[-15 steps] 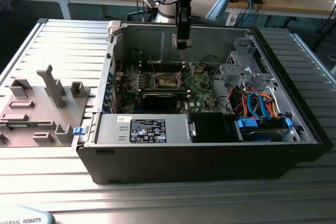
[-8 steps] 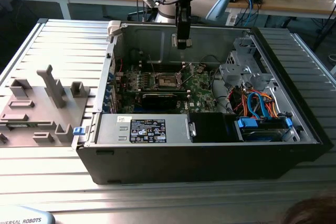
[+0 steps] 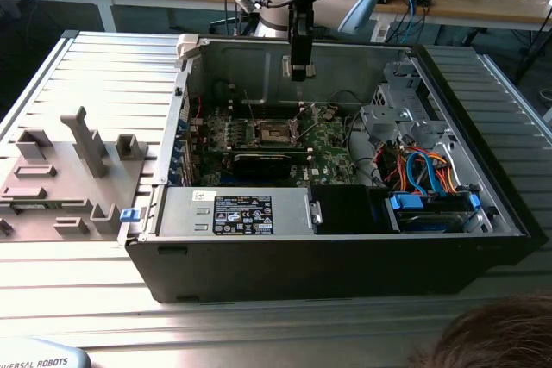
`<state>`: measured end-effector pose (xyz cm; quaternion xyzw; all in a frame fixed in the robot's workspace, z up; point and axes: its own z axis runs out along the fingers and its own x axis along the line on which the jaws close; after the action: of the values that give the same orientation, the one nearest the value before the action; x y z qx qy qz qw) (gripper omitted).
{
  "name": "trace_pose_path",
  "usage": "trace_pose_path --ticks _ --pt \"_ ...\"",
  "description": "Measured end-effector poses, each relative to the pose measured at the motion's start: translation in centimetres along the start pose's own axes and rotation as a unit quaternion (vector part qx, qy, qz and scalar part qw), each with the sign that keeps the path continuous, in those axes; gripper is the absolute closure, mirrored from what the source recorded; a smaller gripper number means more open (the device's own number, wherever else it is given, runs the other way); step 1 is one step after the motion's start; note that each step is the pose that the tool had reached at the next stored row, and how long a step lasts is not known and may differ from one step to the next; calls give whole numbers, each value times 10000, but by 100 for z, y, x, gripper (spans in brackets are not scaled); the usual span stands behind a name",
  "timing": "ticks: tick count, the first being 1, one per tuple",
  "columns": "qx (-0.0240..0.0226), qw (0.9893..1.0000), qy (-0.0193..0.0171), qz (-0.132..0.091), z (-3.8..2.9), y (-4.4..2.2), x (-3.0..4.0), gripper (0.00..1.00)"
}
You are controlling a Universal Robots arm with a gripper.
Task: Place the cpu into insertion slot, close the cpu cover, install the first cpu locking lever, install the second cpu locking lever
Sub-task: 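Place the cpu into insertion slot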
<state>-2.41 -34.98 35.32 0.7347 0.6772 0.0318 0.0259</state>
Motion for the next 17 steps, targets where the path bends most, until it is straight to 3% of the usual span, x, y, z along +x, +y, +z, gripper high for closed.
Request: trace_pose_path --ticks 17 --pt "-1 10000 -7 83 8 -1 0 46"
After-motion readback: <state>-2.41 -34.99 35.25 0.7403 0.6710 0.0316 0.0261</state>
